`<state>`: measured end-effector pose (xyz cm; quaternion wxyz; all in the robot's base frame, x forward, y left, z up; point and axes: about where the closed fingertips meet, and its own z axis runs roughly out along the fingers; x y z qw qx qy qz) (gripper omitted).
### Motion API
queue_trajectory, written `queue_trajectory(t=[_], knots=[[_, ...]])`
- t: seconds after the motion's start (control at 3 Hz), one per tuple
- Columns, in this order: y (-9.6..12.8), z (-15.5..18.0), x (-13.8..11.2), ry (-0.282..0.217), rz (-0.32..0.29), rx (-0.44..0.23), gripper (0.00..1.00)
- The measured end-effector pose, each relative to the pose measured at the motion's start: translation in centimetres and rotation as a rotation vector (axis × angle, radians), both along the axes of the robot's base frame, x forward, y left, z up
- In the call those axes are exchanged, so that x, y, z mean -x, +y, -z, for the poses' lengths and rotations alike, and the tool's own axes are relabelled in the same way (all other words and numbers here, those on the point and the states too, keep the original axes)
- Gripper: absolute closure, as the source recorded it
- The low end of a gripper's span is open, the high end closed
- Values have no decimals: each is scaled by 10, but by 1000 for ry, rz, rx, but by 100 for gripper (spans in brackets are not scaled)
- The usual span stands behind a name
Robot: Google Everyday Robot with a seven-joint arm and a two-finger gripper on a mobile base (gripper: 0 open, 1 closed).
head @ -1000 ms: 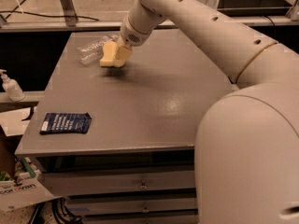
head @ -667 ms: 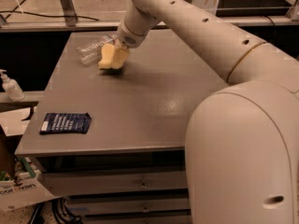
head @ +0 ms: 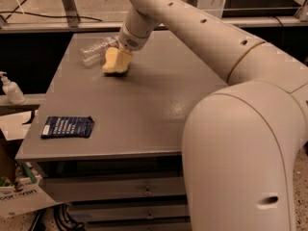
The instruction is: Move sponge near water bottle
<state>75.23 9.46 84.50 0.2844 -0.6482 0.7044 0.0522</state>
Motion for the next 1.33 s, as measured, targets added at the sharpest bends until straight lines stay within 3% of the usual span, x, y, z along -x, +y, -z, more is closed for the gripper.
queue_trajectory(t=[0.67,1.0,1.33], knots=[[-5,3,1,2,10,19,12],[-6,3,2,-1,11,25,0],[-10,0,5,-5,15,22,0]])
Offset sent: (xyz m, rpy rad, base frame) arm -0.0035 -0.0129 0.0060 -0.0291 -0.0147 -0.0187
